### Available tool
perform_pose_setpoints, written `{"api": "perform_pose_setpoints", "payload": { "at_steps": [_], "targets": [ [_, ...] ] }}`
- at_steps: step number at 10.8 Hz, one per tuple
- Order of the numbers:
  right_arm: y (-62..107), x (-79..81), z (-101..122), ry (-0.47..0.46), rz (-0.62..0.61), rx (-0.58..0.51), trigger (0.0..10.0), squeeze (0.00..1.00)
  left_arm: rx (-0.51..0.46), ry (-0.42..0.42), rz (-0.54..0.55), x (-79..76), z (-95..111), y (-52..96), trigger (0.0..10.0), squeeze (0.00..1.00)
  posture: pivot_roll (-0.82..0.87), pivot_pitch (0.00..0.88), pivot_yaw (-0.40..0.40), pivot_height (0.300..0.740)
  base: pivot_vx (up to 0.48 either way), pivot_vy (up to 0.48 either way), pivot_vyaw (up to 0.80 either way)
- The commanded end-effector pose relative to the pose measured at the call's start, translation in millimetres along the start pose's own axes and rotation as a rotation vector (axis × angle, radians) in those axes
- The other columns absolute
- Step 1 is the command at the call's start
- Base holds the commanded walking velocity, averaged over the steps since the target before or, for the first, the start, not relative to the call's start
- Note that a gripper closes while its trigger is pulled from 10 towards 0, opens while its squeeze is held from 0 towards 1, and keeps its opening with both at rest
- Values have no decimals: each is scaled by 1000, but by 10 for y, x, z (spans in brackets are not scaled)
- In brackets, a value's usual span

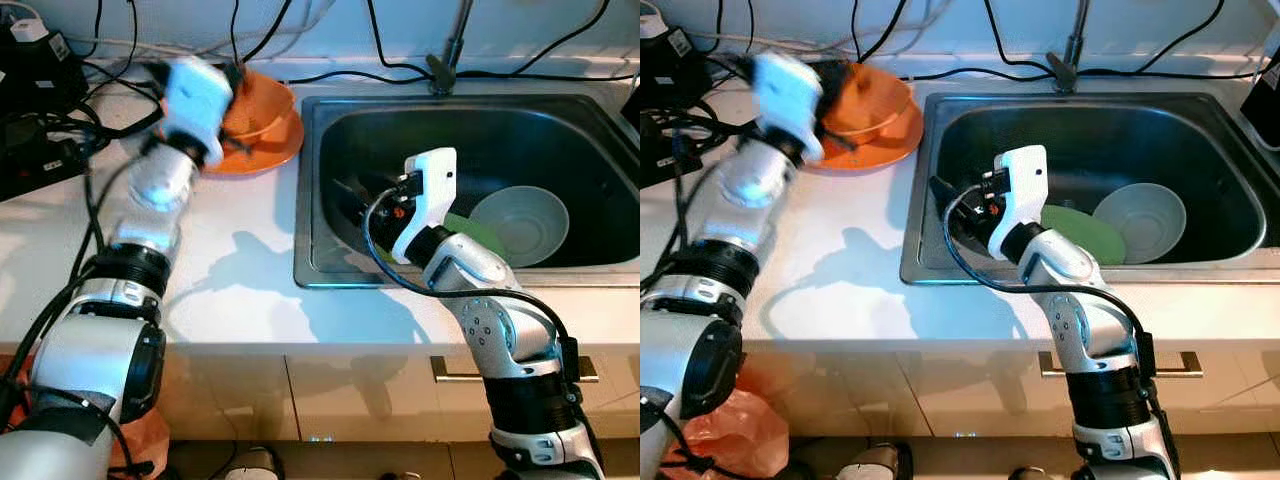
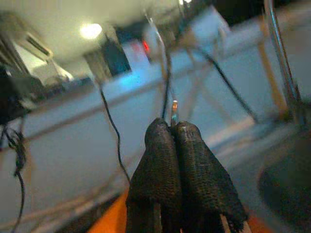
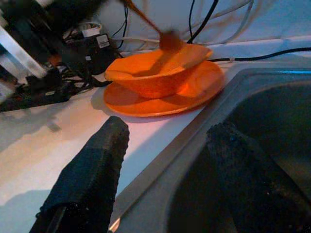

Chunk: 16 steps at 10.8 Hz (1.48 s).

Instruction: Kitchen organization

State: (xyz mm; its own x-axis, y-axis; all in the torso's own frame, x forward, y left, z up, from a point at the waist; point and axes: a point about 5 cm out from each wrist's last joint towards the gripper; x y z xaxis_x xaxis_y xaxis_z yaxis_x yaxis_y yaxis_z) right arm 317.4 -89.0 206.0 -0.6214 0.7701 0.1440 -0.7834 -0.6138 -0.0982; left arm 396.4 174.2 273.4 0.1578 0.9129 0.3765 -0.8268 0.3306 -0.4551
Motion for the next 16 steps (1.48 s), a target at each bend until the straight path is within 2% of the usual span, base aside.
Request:
{"api": "perform_pose_setpoints", "payload": {
  "at_steps": [1,2,3,5,6,7,8,9,10,12,14,16],
  "targets": [
    [-29,-20,46,-15,-12,-23,10000,0,-89,153,55,125,199,-68,0,0,63,87,53,740,0,0,0],
    [-48,-32,49,-29,-20,-30,10000,0,-125,345,97,174,291,-108,0,0,69,85,50,740,0,0,0],
    [-87,-62,63,-57,-44,-45,10000,0,-165,650,132,193,381,-147,0,0,75,83,48,740,0,0,0],
    [-121,-114,90,-97,-84,-71,10000,0,-130,1008,175,152,287,-131,0,0,76,77,49,740,0,0,0],
    [-131,-186,110,-140,-136,-94,10000,0,-52,1224,209,22,111,-64,0,0,76,77,49,740,0,0,0],
    [-131,-237,122,-171,-171,-109,10000,0,-14,1309,196,-81,48,-18,0,0,72,78,48,740,0,0,0],
    [-110,-378,160,-271,-253,-156,10000,0,68,1506,147,-374,-67,107,0,0,69,81,45,740,0,0,0],
    [-101,-449,162,-308,-294,-169,10000,0,106,1593,117,-507,-79,156,0,0,68,84,42,740,0,0,0],
    [-103,-503,152,-341,-326,-177,10000,0,147,1667,64,-661,-45,210,0,0,68,87,38,740,0,0,0],
    [-122,-497,154,-364,-318,-182,10000,0,164,1726,18,-802,30,257,0,0,65,93,35,740,0,0,0],
    [-134,-486,134,-384,-313,-179,10000,1000,159,1760,-8,-838,118,255,0,0,64,97,35,740,0,0,0],
    [-131,-497,113,-410,-323,-184,10000,1000,165,1765,-3,-828,141,270,0,0,64,103,34,740,0,0,0]
  ]
}}
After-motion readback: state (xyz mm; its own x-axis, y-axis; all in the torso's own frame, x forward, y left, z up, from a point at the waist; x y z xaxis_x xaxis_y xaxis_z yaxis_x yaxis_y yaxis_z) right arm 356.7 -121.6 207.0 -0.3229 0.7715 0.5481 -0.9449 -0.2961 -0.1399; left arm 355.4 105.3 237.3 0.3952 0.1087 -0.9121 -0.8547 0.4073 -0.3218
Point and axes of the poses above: a point about 5 cm out from each wrist's last joint towards the gripper, its own y axis pointing back from the gripper into the wrist, its own z axis along the axis of the wrist's last joint, x = y × z, and after that the axes turned 1 degree about y, right-handed
